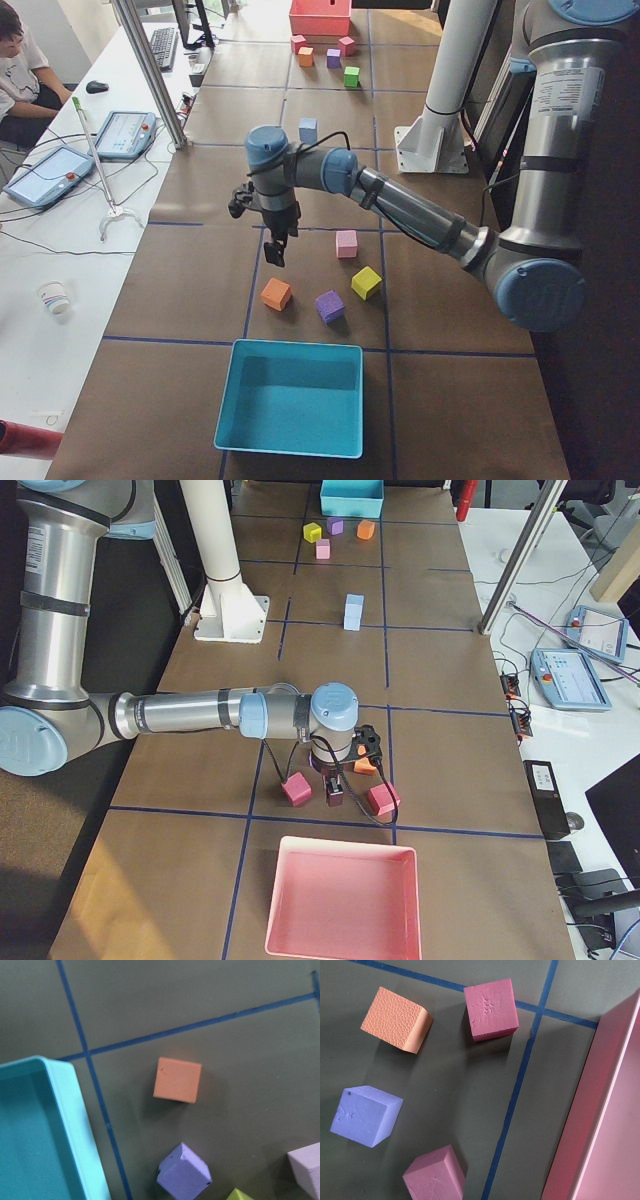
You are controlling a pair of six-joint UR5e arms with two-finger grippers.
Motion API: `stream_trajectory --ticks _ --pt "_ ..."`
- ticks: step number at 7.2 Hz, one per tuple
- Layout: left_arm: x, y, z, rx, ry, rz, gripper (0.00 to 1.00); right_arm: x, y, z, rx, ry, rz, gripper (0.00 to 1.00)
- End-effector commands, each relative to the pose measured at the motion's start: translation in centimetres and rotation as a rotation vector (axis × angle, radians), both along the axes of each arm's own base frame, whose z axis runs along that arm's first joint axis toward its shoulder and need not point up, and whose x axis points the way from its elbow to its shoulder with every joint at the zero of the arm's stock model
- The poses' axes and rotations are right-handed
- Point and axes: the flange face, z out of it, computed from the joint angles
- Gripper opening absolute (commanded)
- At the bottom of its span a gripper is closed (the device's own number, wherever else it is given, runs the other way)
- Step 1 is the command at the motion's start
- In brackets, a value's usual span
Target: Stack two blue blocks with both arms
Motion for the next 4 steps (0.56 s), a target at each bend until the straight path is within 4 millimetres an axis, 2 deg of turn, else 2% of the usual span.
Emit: stream_trajectory --ticks 1,2,4 --pt "-2.5 4.2 7.9 0.014 0.006 -0.033 1.00 -0.2 0.0 0.0 0.001 0.000 -0.006 1.00" --pt "-2.5 4.5 9.8 0.013 0.006 -0.039 1.00 -0.3 0.0 0.0 0.001 0.000 -0.008 1.00" --pt "-2.4 4.3 9.7 0.018 0.015 -0.036 1.00 -0.4 -0.1 -0.1 0.006 0.000 -0.013 1.00"
